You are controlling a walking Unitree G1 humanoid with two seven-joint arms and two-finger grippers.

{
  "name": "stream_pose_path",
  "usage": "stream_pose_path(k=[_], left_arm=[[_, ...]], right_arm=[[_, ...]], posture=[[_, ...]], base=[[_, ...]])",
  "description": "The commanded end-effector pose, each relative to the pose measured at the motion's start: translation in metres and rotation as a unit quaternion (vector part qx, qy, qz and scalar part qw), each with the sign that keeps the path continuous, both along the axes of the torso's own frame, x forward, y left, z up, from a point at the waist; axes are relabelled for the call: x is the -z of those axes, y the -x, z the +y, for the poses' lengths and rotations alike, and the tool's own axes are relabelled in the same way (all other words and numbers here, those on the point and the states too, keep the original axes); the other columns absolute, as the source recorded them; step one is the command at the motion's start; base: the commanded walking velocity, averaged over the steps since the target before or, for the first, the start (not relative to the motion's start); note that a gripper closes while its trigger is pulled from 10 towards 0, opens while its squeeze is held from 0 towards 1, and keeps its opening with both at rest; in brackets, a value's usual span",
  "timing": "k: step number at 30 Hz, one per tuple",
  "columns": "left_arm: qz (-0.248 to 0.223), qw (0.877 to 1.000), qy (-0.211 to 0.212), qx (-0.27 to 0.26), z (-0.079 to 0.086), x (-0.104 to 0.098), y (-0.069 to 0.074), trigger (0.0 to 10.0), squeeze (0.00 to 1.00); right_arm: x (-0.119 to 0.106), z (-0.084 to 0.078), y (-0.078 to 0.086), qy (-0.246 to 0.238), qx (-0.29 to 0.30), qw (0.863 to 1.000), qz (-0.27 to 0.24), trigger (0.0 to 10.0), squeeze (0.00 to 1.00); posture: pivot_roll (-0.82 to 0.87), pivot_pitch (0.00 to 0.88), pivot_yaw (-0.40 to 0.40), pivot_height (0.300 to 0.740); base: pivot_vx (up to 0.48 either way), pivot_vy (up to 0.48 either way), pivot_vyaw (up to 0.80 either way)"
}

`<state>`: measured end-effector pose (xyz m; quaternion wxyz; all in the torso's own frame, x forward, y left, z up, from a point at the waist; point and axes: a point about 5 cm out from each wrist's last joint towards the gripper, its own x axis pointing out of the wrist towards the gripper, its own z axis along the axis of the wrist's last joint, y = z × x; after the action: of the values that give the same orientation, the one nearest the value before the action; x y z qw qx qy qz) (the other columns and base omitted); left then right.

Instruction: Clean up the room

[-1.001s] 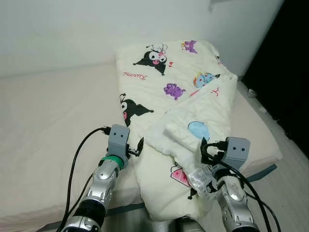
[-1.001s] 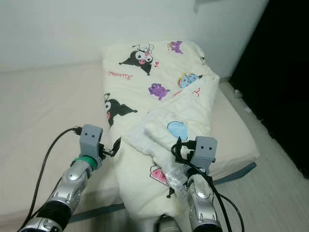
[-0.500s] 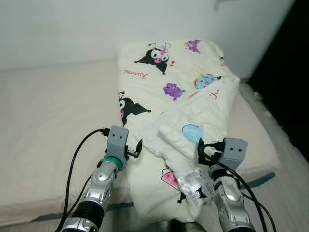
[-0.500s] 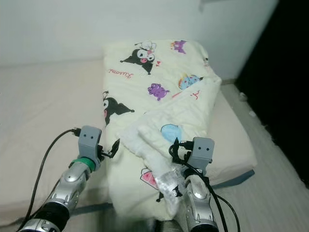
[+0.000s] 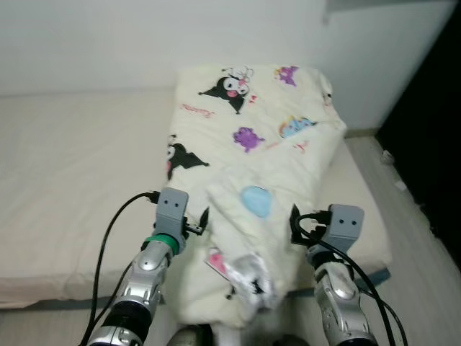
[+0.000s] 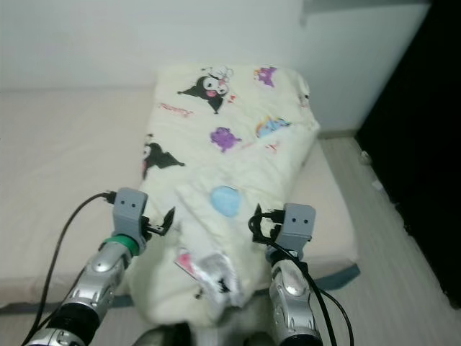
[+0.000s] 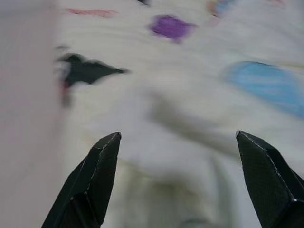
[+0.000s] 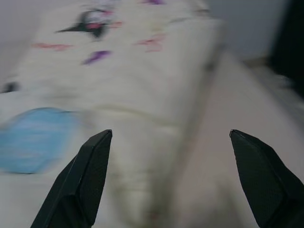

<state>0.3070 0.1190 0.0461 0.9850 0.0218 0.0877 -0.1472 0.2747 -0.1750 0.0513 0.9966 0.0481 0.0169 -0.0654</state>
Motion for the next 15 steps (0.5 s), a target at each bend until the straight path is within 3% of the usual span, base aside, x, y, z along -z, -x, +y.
stream_pose_path(k=[1,11,15], left_arm=[[0.021,1.000,-0.014,0.012,0.0016,0.0063,0.0023,10.0,0.00],[0.027,0.999,-0.038,0.018,0.0016,0.0061,-0.0002,10.0,0.00],[0.018,0.999,-0.046,0.015,0.0028,0.0029,-0.0025,10.0,0.00]], right_arm=[[0.0036,-0.0002,0.0025,-0.009,0.006,1.000,0.008,10.0,0.00],[0.0037,-0.0007,0.0032,-0.012,0.011,1.000,0.007,10.0,0.00],[0.0036,-0.0015,0.0034,-0.014,0.016,1.000,0.006,10.0,0.00]], posture=[[-0.05,0.074,0.114,0.740],[-0.05,0.068,0.127,0.740],[-0.04,0.073,0.137,0.740]], base=[[0.000,0.480,0.00],[0.000,0.480,0.00],[0.000,0.000,0.00]])
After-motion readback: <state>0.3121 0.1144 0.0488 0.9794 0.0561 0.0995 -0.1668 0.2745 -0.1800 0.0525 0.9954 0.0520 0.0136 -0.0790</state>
